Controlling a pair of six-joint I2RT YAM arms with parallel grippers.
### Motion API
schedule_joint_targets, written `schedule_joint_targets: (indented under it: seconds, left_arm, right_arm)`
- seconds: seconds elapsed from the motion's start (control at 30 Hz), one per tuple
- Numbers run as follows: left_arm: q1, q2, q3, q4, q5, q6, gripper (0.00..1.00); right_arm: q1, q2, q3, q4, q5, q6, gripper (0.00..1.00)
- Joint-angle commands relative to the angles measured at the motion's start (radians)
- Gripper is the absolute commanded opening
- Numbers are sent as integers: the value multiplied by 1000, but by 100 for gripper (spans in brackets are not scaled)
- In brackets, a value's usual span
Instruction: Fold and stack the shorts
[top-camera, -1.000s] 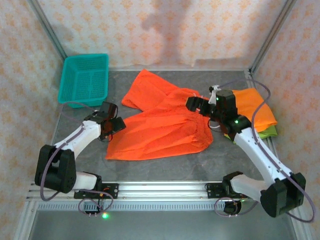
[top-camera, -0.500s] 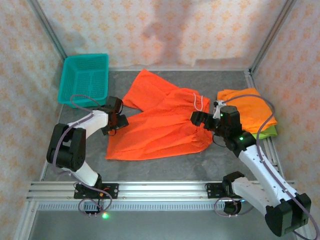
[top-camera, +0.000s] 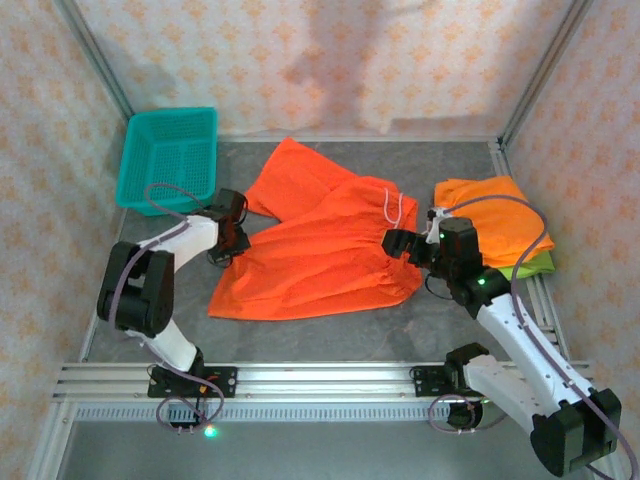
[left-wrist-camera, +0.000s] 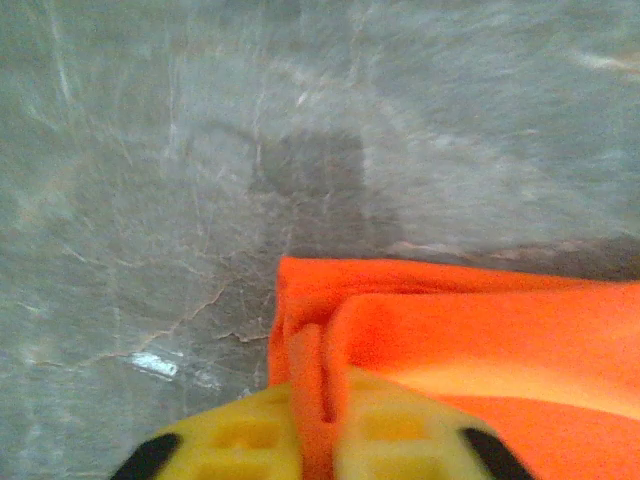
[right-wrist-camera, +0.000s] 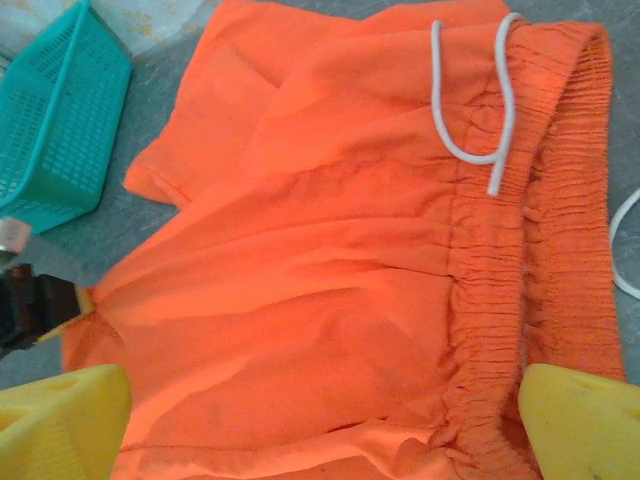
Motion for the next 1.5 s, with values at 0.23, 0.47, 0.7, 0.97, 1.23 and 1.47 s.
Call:
schedule_joint_targets:
  seconds: [0.23, 0.47, 0.7, 0.97, 1.23, 1.47]
  left_arm:
    - [-248, -341, 41, -90, -298, 164, 0]
    - [-596, -409, -117, -61, -595, 184, 4]
    - [-849, -405, -169, -23, -717, 218, 63]
    - [-718, -635, -90, 3, -485, 119, 100]
    - [-521, -787, -191, -34, -181, -39, 91]
    - [-515, -729, -244, -147, -87, -358, 87]
  right_arm:
    - [-2, -17, -63, 22, 52, 32, 99]
    - [-4, -19, -64, -12, 65, 24, 99]
    - [-6, -18, -61, -42, 50, 6, 99]
    - [-5, -17, -55, -40, 30, 23, 99]
    - [-5, -2, -65, -26, 22, 35, 99]
    - [-5, 36, -62, -14, 1, 48, 99]
